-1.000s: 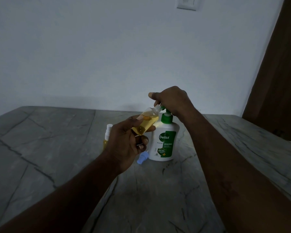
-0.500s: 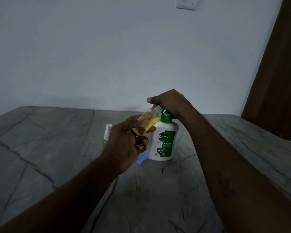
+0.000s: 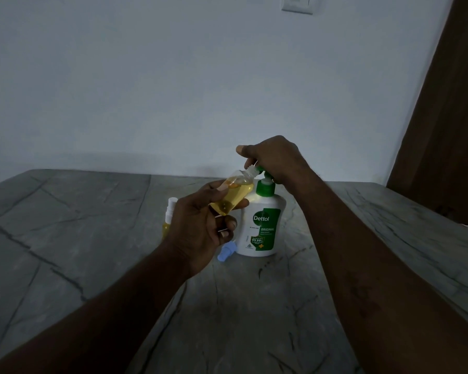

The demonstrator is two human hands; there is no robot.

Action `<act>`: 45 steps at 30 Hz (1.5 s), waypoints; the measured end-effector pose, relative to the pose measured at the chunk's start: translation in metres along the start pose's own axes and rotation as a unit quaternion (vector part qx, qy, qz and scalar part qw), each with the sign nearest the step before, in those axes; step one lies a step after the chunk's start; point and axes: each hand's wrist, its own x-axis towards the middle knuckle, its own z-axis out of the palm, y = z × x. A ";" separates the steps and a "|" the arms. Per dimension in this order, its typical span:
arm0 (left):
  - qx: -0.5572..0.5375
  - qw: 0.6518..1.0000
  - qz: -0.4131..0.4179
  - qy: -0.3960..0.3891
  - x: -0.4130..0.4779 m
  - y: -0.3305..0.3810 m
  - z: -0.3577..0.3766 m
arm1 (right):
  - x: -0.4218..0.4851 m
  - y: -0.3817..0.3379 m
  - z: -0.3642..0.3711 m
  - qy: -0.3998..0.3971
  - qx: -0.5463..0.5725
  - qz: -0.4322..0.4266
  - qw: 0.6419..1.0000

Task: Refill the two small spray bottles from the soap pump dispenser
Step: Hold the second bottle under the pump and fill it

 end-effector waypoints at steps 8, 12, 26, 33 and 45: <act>0.012 1.000 -0.005 0.005 -0.001 -0.001 -0.001 | 0.001 0.003 0.004 -0.033 -0.005 0.031 0.999; 0.017 1.000 -0.010 0.011 -0.001 -0.001 0.000 | 0.004 0.004 0.004 0.000 -0.029 0.006 1.000; 0.016 1.000 -0.007 0.011 -0.001 -0.001 0.000 | 0.003 0.004 0.006 -0.043 0.002 0.048 0.998; 0.014 1.000 -0.005 0.009 -0.001 -0.001 0.000 | 0.006 0.003 0.005 0.005 -0.025 0.003 1.000; 0.008 1.000 -0.005 0.015 -0.002 0.001 -0.002 | 0.005 0.000 0.005 -0.033 -0.037 0.036 0.998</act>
